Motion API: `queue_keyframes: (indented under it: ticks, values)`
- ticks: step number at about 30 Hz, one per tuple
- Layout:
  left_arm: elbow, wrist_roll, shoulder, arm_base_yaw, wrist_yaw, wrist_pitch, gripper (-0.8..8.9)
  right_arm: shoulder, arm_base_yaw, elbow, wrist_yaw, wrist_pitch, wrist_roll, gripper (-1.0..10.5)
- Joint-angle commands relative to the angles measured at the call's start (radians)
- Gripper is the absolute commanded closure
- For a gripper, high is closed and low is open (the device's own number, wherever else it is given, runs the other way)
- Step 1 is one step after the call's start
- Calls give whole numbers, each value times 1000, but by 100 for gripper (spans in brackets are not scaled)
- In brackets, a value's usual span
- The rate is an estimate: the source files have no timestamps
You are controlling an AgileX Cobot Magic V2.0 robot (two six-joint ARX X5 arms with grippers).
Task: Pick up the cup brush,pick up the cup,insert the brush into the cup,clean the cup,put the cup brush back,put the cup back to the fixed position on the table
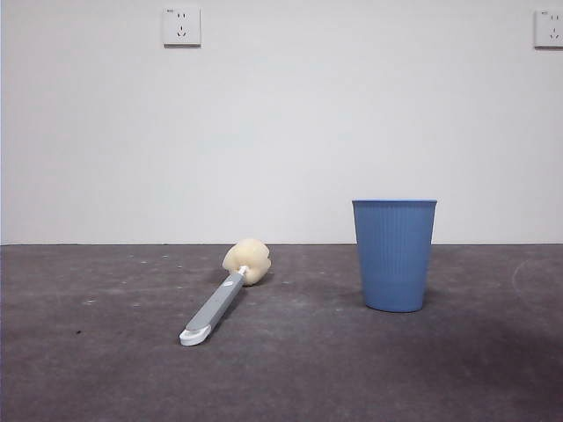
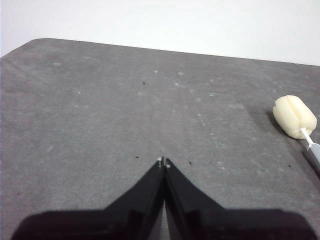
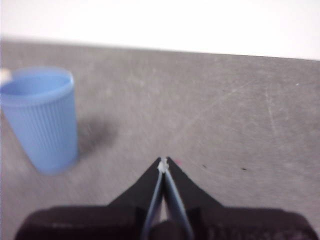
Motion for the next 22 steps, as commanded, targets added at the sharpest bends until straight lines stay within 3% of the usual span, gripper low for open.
queue_keyframes:
  ticks: [1, 3, 11, 17, 22]
  values:
    - [-13, -9, -3, 3, 11, 5, 816, 0, 1, -11, -2, 20, 360, 946]
    - [-12, -18, -3, 3, 16, 5, 817, 0, 1, -11, 6, 17, 424, 946]
    - [60, -94, 0, 2, 112, -16, 820, 0, 1, 34, -45, 47, 508, 958]
    - [203, -149, 60, 2, 140, -56, 820, 49, 2, 167, -69, 39, 505, 958]
    - [364, -134, 185, 2, 248, -140, 820, 168, 3, 336, -196, -49, 413, 958]
